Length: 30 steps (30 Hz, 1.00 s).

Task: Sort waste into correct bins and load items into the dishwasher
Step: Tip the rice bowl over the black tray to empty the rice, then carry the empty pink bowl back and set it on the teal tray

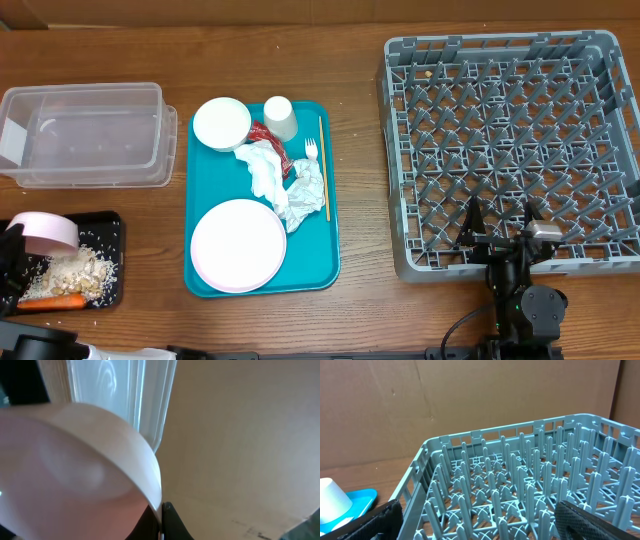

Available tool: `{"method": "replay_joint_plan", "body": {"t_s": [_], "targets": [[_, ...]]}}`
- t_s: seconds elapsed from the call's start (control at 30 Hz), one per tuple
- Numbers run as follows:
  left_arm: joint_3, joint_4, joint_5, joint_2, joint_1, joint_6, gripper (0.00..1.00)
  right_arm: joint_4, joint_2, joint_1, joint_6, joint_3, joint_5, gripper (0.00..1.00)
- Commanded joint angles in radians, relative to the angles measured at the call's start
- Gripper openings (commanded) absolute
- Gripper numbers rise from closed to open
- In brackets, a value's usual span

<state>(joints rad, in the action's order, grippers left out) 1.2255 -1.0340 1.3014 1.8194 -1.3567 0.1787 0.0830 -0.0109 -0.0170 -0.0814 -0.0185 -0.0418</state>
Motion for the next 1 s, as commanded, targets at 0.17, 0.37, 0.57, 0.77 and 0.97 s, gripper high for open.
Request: {"method": "replay_joint_plan", "body": {"t_s": [0.17,0.37,0.57,0.77,0.97], "targets": [[0.0,-0.058,0.044,-0.008,-0.003,-0.033,0.04,-0.003,0.008,0.006,0.003,0.011,-0.009,1.0],[0.0,-0.057,0.127,-0.008,-0.002,-0.058,0.04,-0.003,0.008,0.006,0.003,0.011,-0.009,1.0],[0.0,-0.095,0.125,-0.008,-0.002,-0.047,0.04,-0.003,0.008,0.006,0.003,0.011,-0.009,1.0],[0.0,-0.278,0.163,-0.01,0.003,-0.193,0.04,-0.003,0.008,0.006,0.003,0.011,-0.009,1.0],[0.024,-0.393,0.166,-0.01,0.004,-0.286,0.04,-0.003,0.008,0.006,0.003,0.011,-0.009,1.0]]}}
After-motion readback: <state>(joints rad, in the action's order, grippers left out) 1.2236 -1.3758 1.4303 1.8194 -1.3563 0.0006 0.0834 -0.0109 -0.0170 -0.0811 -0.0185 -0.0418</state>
